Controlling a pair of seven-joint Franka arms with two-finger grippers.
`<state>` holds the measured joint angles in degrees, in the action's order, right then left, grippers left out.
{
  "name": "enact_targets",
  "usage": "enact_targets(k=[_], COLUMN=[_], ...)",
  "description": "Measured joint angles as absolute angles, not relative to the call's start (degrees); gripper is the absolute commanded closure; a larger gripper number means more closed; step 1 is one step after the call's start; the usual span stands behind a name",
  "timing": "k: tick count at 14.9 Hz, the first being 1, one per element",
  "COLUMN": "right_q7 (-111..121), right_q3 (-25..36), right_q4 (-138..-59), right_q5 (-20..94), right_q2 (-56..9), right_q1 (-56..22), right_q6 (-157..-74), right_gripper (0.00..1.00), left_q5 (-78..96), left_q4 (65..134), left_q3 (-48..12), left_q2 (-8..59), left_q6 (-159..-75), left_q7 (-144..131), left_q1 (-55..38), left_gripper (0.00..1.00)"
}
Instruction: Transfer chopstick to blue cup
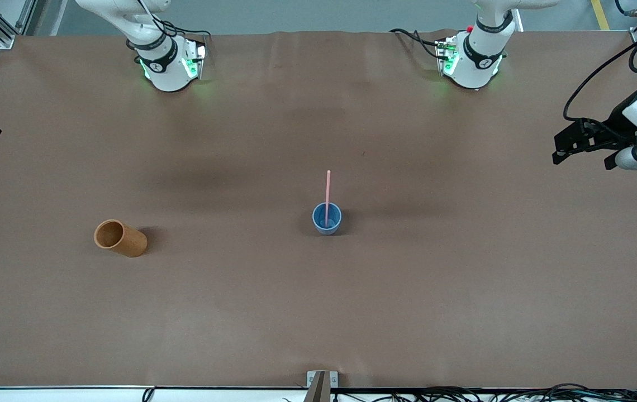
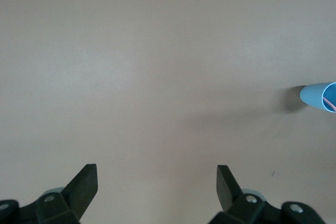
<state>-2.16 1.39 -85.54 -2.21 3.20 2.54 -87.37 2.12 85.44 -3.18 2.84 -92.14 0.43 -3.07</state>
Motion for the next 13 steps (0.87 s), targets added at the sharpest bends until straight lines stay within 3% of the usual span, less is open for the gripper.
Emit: enact_targets(k=[13], right_q7=[-0.6], right_q3=[1.3], right_q4=[-88.5], right_q5=[-1.2], right_q2=[1.6], right_q1=[2.5], right_q6=[-88.9], right_gripper=[0.0], left_q5=[2.1], left_q4=[85.3], left_q3=[-3.2], left_q2=[2.9], left_q6=[-92.0], left_q7=[0.4], left_q1=[-3.0], left_gripper=[0.0])
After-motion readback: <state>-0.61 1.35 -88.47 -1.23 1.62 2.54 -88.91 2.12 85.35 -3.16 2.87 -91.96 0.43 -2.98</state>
